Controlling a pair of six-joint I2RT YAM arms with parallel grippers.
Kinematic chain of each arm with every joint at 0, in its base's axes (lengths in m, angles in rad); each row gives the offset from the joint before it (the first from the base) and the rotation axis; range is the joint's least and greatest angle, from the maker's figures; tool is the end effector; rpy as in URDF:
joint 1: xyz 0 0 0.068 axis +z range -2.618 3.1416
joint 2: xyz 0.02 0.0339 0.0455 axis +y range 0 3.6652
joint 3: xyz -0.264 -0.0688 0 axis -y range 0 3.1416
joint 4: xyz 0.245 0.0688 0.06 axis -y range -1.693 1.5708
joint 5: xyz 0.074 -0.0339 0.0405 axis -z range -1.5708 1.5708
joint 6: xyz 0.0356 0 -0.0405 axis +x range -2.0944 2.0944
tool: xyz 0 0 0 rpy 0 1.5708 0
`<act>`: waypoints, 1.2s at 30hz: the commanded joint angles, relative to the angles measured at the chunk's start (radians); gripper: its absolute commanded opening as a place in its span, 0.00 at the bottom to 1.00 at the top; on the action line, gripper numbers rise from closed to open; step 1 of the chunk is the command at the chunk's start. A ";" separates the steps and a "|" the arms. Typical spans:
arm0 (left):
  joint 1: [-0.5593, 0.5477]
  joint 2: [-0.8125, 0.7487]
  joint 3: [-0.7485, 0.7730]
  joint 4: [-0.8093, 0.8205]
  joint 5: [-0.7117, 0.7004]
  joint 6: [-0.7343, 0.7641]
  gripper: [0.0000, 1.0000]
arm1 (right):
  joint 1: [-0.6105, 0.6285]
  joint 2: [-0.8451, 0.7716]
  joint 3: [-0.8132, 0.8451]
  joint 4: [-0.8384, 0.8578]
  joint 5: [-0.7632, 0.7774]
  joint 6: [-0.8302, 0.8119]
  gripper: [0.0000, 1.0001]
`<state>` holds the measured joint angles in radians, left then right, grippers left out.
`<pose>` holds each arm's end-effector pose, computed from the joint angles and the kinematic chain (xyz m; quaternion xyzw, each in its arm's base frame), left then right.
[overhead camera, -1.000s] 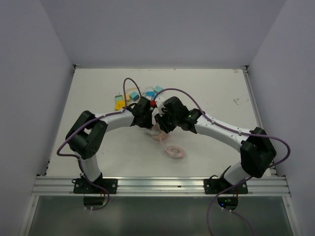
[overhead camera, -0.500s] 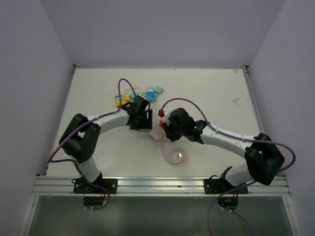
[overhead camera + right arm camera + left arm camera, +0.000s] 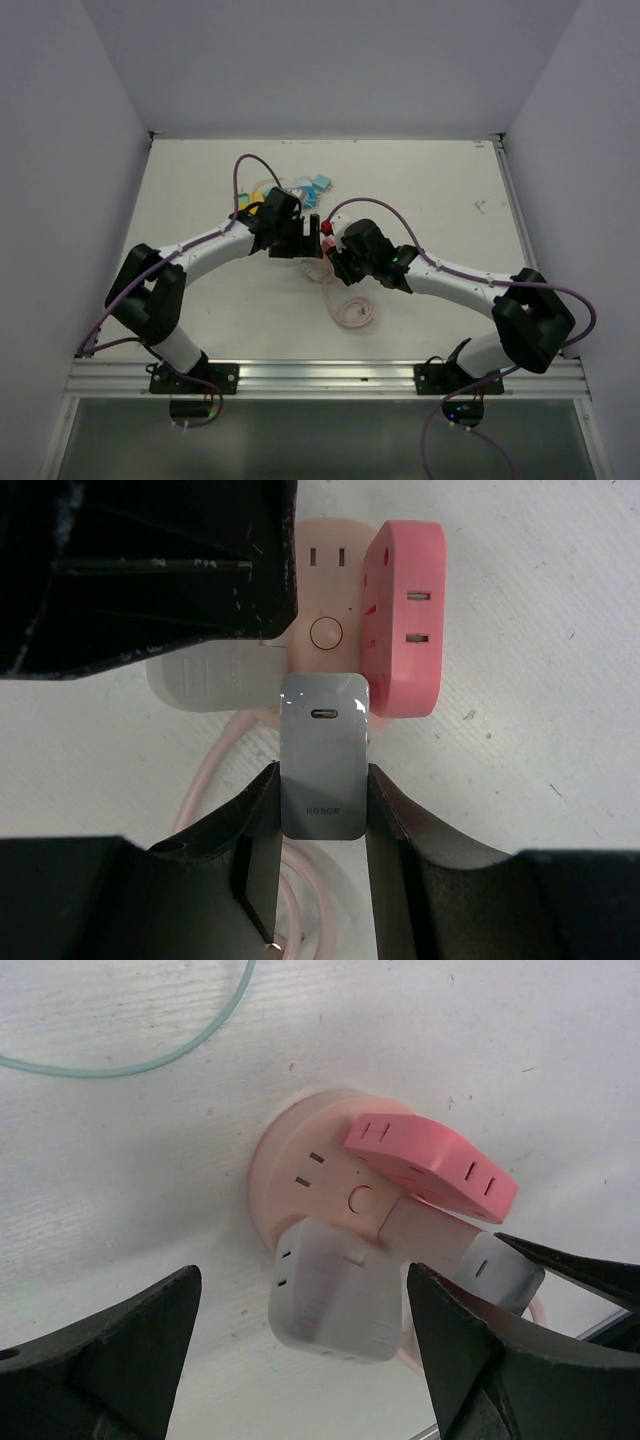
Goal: Pull the plug off the socket
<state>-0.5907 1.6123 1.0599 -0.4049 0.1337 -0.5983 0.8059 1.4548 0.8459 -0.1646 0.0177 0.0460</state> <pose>0.2747 -0.1899 0.2104 0.0166 0.9513 -0.2215 0.2139 0.2104 0.2183 0.2082 -0.3386 0.8571 0.1530 0.3568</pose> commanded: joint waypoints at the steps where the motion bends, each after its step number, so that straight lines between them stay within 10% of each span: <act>1: -0.003 0.043 0.049 0.032 0.064 0.040 0.87 | -0.002 0.021 0.001 0.002 0.031 0.011 0.05; 15: -0.003 0.212 0.089 0.060 0.024 0.042 0.73 | -0.002 0.029 0.015 0.007 -0.002 0.012 0.07; 36: -0.003 0.271 -0.018 0.040 -0.036 0.020 0.54 | -0.002 0.127 0.097 -0.042 -0.024 0.008 0.46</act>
<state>-0.5861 1.8175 1.0954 -0.2943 0.1864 -0.5926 0.8013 1.5650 0.9127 -0.1905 0.0074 0.0460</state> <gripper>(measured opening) 0.567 0.453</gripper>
